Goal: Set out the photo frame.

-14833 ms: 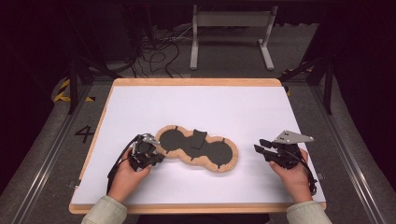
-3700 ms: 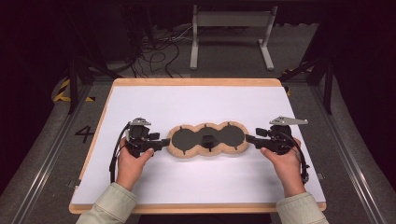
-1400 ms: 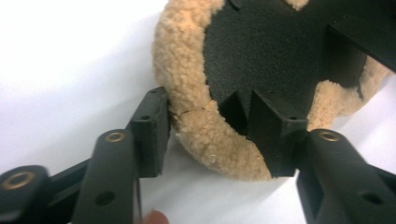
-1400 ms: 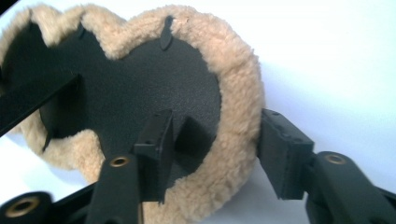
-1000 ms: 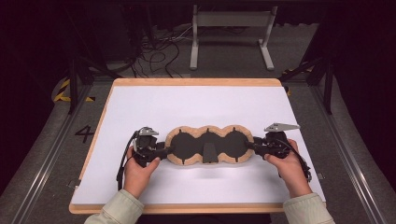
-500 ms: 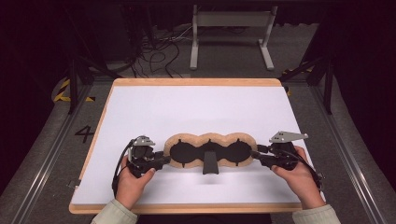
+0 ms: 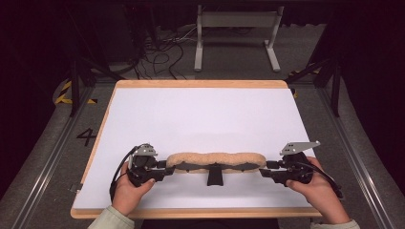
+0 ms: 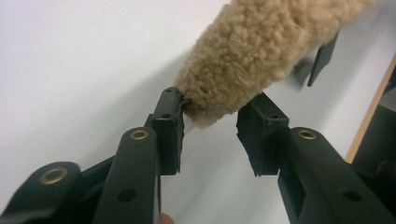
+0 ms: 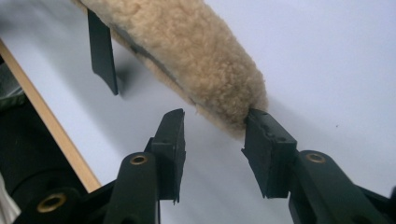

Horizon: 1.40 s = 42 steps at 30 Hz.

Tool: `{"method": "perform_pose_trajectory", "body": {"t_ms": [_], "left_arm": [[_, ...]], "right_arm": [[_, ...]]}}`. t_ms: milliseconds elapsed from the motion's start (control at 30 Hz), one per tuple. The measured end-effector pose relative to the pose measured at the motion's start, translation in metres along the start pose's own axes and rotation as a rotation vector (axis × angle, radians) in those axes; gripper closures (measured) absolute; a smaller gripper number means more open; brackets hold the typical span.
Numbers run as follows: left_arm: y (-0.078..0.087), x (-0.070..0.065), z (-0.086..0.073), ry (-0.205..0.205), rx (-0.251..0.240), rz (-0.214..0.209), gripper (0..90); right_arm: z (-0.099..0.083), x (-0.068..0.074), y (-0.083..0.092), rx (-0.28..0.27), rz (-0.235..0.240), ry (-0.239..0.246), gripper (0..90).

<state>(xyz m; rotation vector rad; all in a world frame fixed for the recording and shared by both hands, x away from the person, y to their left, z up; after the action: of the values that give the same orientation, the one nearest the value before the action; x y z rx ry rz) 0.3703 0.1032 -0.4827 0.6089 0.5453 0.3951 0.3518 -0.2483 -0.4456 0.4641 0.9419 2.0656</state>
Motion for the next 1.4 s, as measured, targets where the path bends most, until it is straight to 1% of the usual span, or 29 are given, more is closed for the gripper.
{"method": "perform_pose_trajectory", "body": {"t_ms": [100,133,167,200,300,367,433,467,533,633,667,700,733,767,833,867,900,933,967,1000,1033,1067,1100,1133,1167,1200,1233,1333,1400], "left_arm": [[0.001,-0.002,-0.003,-0.006,0.008,0.002,64.9],[0.001,-0.002,-0.003,-0.011,0.009,0.002,65.2],[0.001,-0.002,-0.003,-0.011,0.009,0.002,65.5],[0.002,-0.004,-0.005,-0.013,0.015,-0.001,65.5],[0.004,-0.004,-0.006,-0.033,0.022,0.010,69.3],[0.005,-0.004,-0.005,-0.043,0.027,0.010,70.3],[0.005,-0.005,-0.005,-0.059,0.037,0.023,71.0],[0.006,-0.006,-0.005,-0.077,0.051,0.038,71.3],[0.007,-0.007,-0.005,-0.102,0.066,0.046,72.7],[0.009,-0.008,-0.007,-0.112,0.078,0.032,73.7],[0.010,-0.008,-0.007,-0.122,0.084,0.034,74.1],[0.010,-0.009,-0.007,-0.129,0.089,0.030,74.6],[0.011,-0.010,-0.007,-0.140,0.100,0.031,75.0],[0.011,-0.010,-0.007,-0.153,0.105,0.035,75.2],[0.012,-0.011,-0.008,-0.155,0.114,0.036,76.3],[0.014,-0.012,-0.010,-0.163,0.123,0.035,76.3],[0.017,-0.013,-0.011,-0.163,0.118,0.025,79.5],[0.022,-0.013,-0.011,-0.158,0.100,0.005,79.1],[0.022,-0.013,-0.011,-0.158,0.100,0.005,79.2],[0.026,-0.014,-0.011,-0.159,0.093,-0.007,79.2],[0.029,-0.016,-0.010,-0.179,0.083,-0.014,80.3],[0.029,-0.016,-0.010,-0.179,0.083,-0.014,81.5],[0.029,-0.019,-0.010,-0.198,0.085,-0.020,81.5],[0.030,-0.021,-0.010,-0.208,0.087,-0.022,83.4],[0.029,-0.028,-0.010,-0.248,0.095,-0.035,86.3],[0.029,-0.028,-0.010,-0.248,0.095,-0.035,87.4],[0.028,-0.032,-0.010,-0.265,0.104,-0.035,87.4],[0.023,-0.039,-0.012,-0.304,0.126,-0.038,89.9],[0.019,-0.042,-0.013,-0.318,0.145,-0.037,90.0]], "right_arm": [[-0.005,0.002,0.002,0.033,-0.002,0.041,58.4],[-0.006,0.003,0.003,0.045,-0.009,0.056,58.4],[-0.006,0.003,0.003,0.045,-0.009,0.056,58.4],[-0.006,0.002,0.003,0.049,-0.017,0.066,58.5],[-0.008,0.001,0.007,0.064,-0.036,0.092,58.6],[-0.009,0.000,0.010,0.066,-0.032,0.099,58.6],[-0.010,-0.002,0.012,0.066,-0.034,0.093,58.7],[-0.010,-0.002,0.013,0.068,-0.034,0.090,59.1],[-0.011,-0.004,0.015,0.069,-0.037,0.097,61.4],[-0.013,-0.007,0.018,0.080,-0.054,0.100,69.3],[-0.013,-0.008,0.019,0.083,-0.066,0.106,72.6],[-0.014,-0.011,0.020,0.086,-0.083,0.119,74.6],[-0.014,-0.012,0.020,0.086,-0.094,0.121,75.8],[-0.014,-0.013,0.021,0.081,-0.098,0.120,76.3],[-0.014,-0.014,0.021,0.082,-0.103,0.125,76.5],[-0.014,-0.015,0.021,0.082,-0.106,0.124,76.5],[-0.013,-0.015,0.020,0.083,-0.103,0.131,75.7],[-0.013,-0.014,0.020,0.082,-0.100,0.132,75.2],[-0.013,-0.014,0.020,0.082,-0.100,0.132,75.2],[-0.013,-0.014,0.019,0.084,-0.098,0.132,74.7],[-0.014,-0.015,0.017,0.087,-0.102,0.130,74.3],[-0.014,-0.015,0.017,0.087,-0.102,0.130,74.3],[-0.014,-0.016,0.015,0.083,-0.101,0.126,74.3],[-0.013,-0.017,0.015,0.084,-0.108,0.124,74.7],[-0.012,-0.018,0.014,0.075,-0.116,0.124,75.3],[-0.012,-0.018,0.014,0.075,-0.116,0.124,75.3],[-0.011,-0.018,0.015,0.071,-0.119,0.129,75.9],[-0.009,-0.021,0.013,0.063,-0.142,0.177,80.3],[-0.009,-0.022,0.012,0.061,-0.153,0.186,82.8]]}}
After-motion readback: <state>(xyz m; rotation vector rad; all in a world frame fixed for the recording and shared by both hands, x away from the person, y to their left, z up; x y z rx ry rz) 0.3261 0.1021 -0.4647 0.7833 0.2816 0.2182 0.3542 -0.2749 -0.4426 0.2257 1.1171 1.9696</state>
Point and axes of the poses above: each handheld gripper's, and its own axes: y roughly backward along the jaws, z roughly out of its top, x roughly to its left, the point moved 8 cm from there along -y, roughly forward along the jaws, and after that the axes turned 10 degrees about -z, right-handed, at the moved point
